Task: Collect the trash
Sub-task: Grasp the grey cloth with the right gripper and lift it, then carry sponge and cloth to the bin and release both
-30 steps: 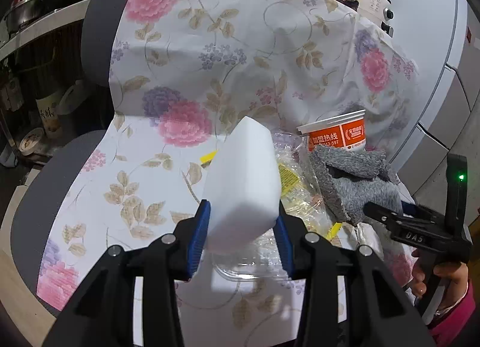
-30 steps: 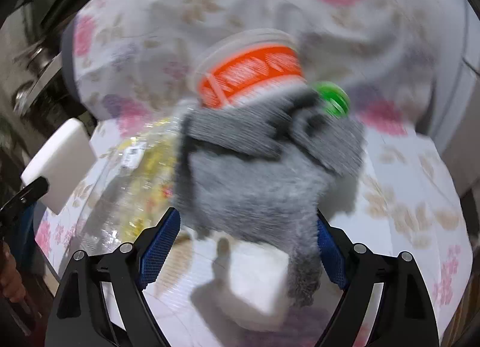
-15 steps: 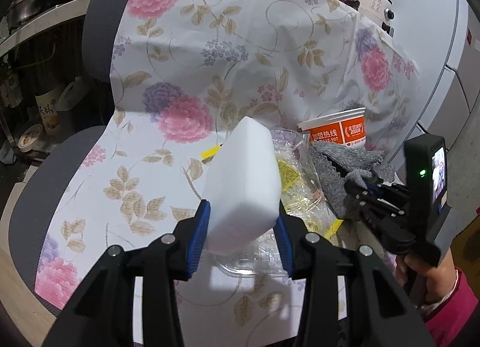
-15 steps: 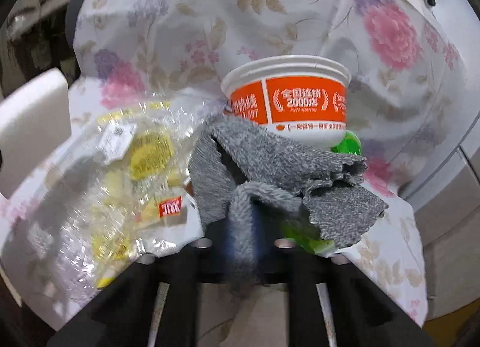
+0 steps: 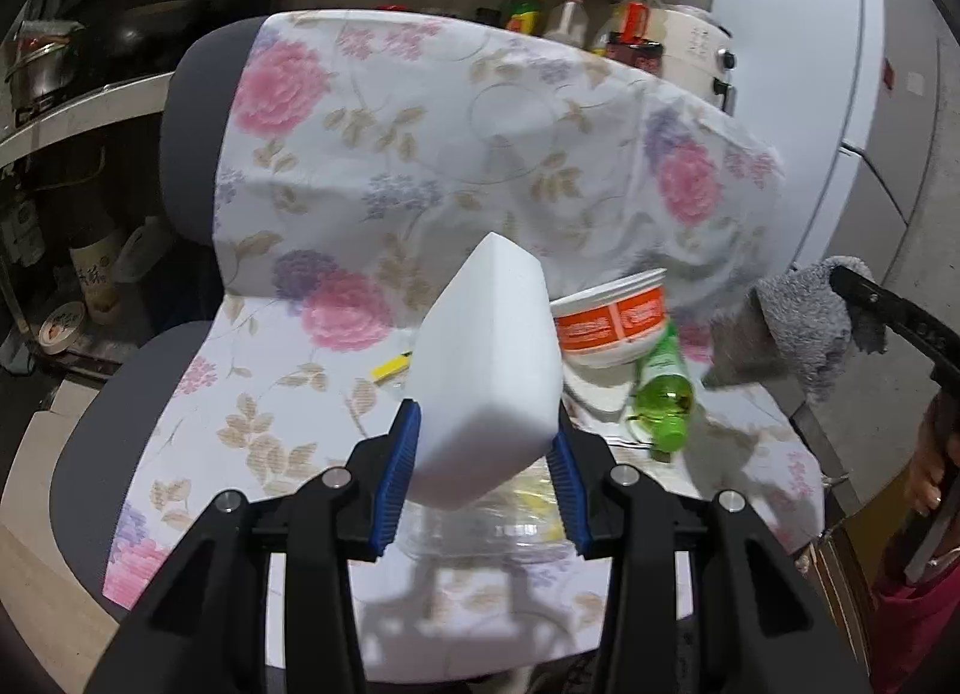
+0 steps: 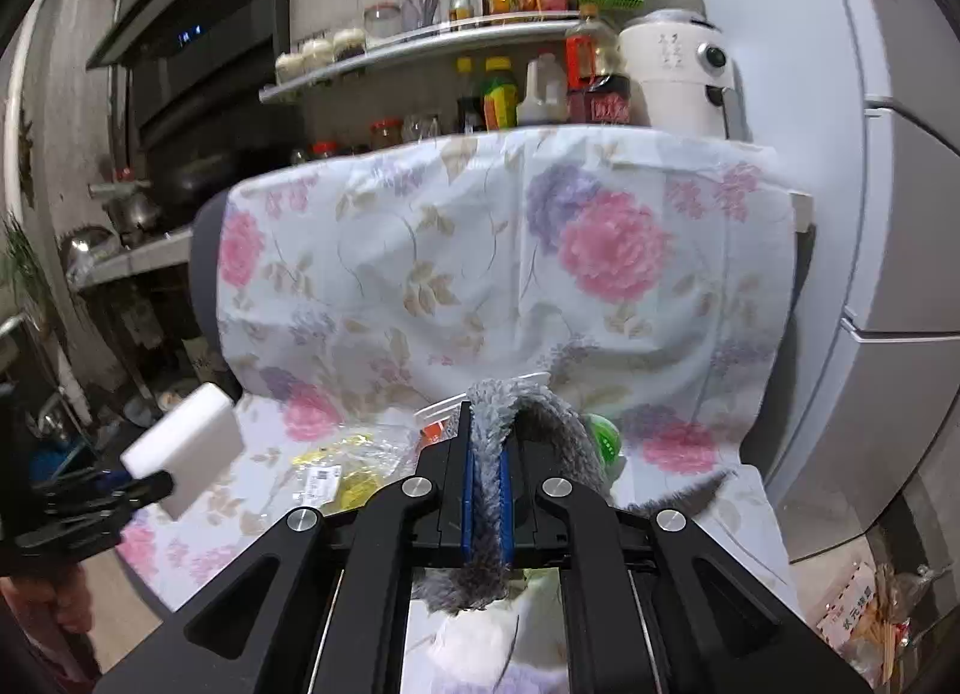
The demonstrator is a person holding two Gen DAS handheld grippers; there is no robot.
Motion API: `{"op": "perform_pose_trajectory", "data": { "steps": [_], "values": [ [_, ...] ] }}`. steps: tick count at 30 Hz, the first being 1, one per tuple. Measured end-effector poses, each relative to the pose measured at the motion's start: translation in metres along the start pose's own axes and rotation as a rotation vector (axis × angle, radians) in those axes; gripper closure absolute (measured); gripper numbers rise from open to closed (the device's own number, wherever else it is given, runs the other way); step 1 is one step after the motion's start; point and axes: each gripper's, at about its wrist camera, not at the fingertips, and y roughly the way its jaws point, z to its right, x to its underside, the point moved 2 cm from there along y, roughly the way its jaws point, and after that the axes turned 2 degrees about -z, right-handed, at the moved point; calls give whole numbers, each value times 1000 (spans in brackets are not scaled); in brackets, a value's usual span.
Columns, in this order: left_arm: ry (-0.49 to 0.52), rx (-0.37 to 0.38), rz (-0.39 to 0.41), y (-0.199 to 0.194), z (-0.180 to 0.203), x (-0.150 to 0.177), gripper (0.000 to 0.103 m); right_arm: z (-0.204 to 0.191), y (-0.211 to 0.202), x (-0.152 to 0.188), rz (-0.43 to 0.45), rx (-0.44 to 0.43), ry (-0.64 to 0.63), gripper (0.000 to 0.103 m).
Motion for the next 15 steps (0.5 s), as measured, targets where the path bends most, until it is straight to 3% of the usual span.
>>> {"op": "perform_pose_trajectory", "data": {
  "steps": [8, 15],
  "values": [
    [87, 87, -25, -11, 53, 19, 63, 6, -52, 29, 15, 29, 2, 96],
    [232, 229, -54, -17, 121, 47, 63, 33, -103, 69, 8, 109, 65, 96]
  ]
}}
